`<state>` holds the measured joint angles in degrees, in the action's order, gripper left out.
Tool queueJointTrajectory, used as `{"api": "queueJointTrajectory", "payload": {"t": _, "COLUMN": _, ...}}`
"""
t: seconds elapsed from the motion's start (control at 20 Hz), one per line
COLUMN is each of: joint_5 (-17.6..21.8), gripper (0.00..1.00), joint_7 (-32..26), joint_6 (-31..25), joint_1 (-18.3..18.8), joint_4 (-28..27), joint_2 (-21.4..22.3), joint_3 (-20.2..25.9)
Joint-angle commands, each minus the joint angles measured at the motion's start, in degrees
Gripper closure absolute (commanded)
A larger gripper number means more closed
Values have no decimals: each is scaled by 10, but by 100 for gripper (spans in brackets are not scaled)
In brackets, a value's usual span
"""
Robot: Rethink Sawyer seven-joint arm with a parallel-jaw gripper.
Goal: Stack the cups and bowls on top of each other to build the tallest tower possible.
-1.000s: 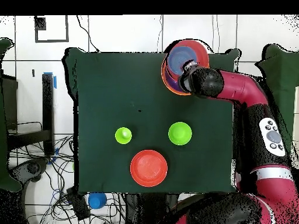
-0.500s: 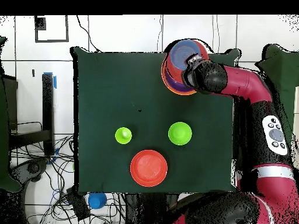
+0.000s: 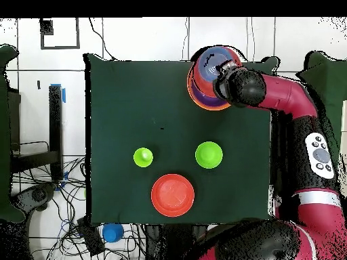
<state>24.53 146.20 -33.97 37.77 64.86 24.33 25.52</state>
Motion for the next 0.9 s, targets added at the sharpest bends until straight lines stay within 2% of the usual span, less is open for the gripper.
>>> {"api": "queueJointTrajectory", "payload": {"t": 0.05, "joint_5": 22, "gripper": 0, "joint_7": -128, "joint_6": -74, "joint_1": -26, "joint_4": -28, "joint_2": -5, "joint_3": 13}}
{"api": "queueJointTrajectory", "payload": {"t": 0.5, "joint_5": 13, "gripper": 0, "joint_7": -108, "joint_6": -127, "joint_1": -36, "joint_4": -48, "joint_2": -1, "joint_3": -4}}
{"api": "queueJointTrajectory", "payload": {"t": 0.9, "joint_5": 13, "gripper": 0, "joint_7": -95, "joint_6": -139, "joint_1": -41, "joint_4": -60, "joint_2": 11, "joint_3": -4}}
